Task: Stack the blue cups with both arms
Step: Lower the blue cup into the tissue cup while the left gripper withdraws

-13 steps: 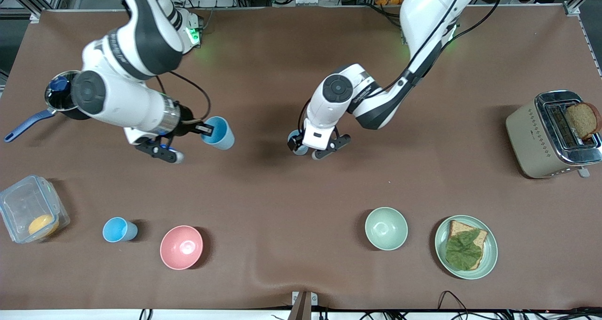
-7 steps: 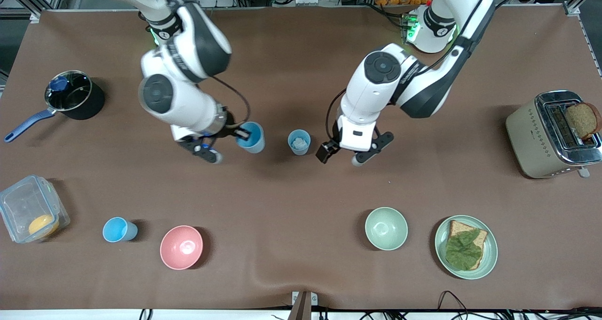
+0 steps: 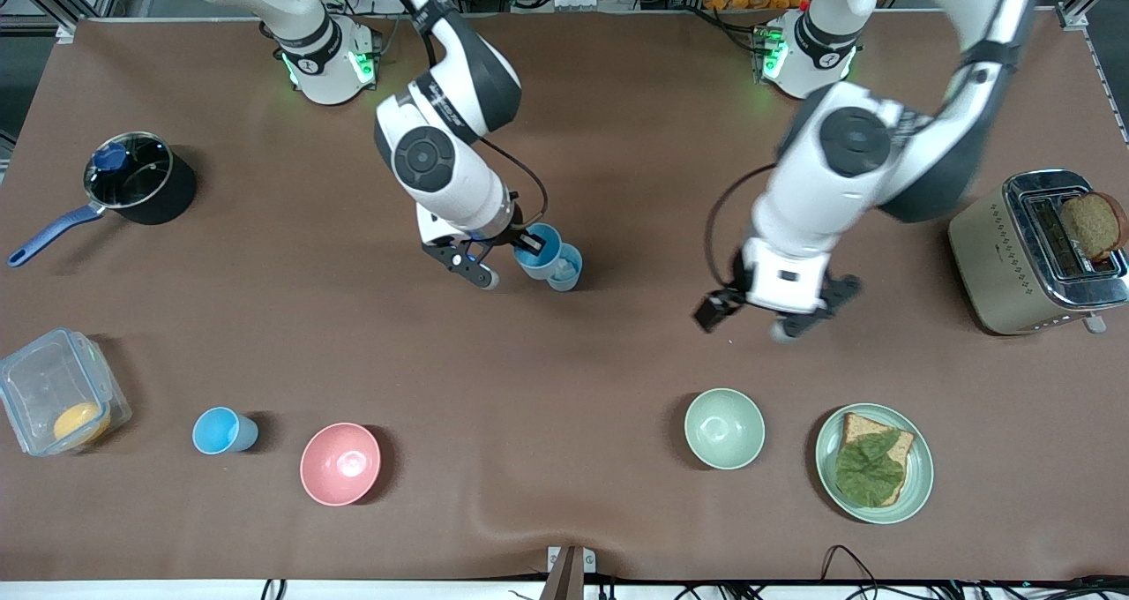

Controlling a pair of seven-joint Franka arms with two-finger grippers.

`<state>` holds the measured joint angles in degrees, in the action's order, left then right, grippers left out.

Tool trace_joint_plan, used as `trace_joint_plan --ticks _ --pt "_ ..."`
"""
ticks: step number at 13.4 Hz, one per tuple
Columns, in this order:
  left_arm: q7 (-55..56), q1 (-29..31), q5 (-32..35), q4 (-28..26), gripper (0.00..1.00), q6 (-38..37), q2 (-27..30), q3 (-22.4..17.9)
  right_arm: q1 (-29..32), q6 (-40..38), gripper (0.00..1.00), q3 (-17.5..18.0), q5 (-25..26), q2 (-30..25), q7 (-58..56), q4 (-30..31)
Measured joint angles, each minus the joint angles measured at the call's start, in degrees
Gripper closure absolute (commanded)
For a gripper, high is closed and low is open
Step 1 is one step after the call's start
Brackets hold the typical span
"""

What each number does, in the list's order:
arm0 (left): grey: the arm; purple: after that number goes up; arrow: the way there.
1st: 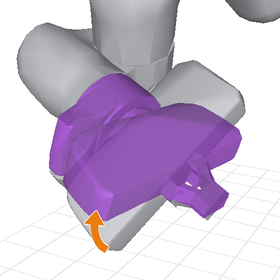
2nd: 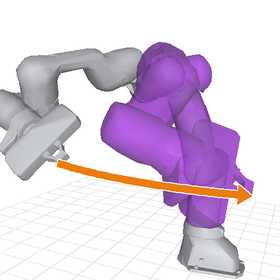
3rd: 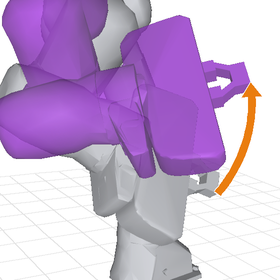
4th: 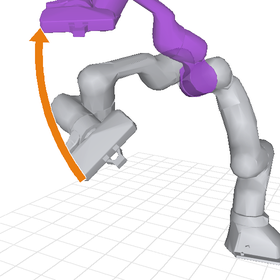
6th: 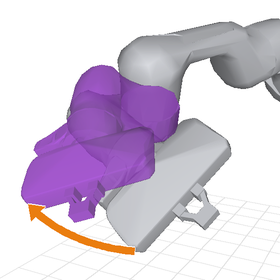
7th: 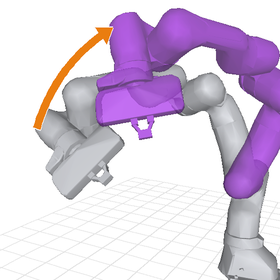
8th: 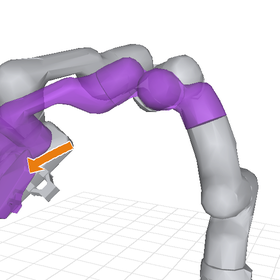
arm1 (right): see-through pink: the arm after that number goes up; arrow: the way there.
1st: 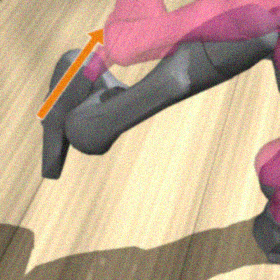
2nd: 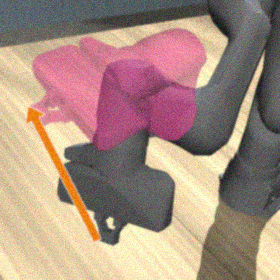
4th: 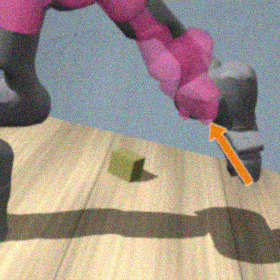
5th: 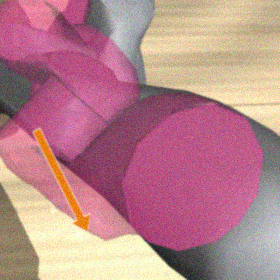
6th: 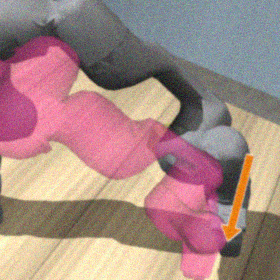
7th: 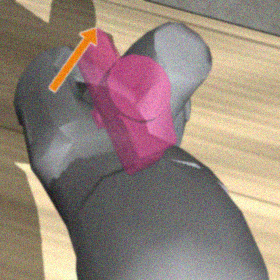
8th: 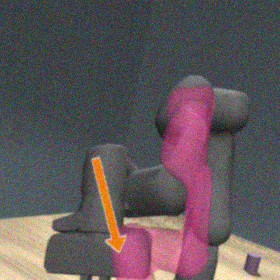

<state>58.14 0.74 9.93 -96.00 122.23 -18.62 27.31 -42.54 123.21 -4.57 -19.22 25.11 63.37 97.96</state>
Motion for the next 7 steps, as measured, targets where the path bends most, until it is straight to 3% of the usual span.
trace_joint_plan --ticks 7 --pt "-26.2 11.2 -4.0 2.4 0.0 -8.2 2.0 -0.2 -2.5 1.0 1.0 0.0 0.0 2.5 2.5 -0.5"
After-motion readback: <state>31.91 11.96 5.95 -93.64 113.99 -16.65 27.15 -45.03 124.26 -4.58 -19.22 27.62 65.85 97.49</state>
